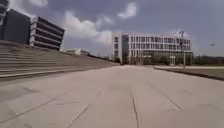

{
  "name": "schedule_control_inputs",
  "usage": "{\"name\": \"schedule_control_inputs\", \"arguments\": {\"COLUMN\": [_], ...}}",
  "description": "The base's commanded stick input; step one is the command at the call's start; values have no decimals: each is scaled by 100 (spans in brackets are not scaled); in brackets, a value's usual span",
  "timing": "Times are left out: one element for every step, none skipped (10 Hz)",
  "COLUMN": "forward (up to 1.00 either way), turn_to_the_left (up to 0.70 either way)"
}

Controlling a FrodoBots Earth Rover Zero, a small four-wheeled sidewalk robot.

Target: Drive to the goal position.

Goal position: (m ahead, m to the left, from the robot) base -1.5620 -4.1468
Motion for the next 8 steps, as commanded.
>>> {"name": "schedule_control_inputs", "arguments": {"forward": [70,70,70,70,70,70,70,70], "turn_to_the_left": [0,0,0,0,0,0,0,0]}}
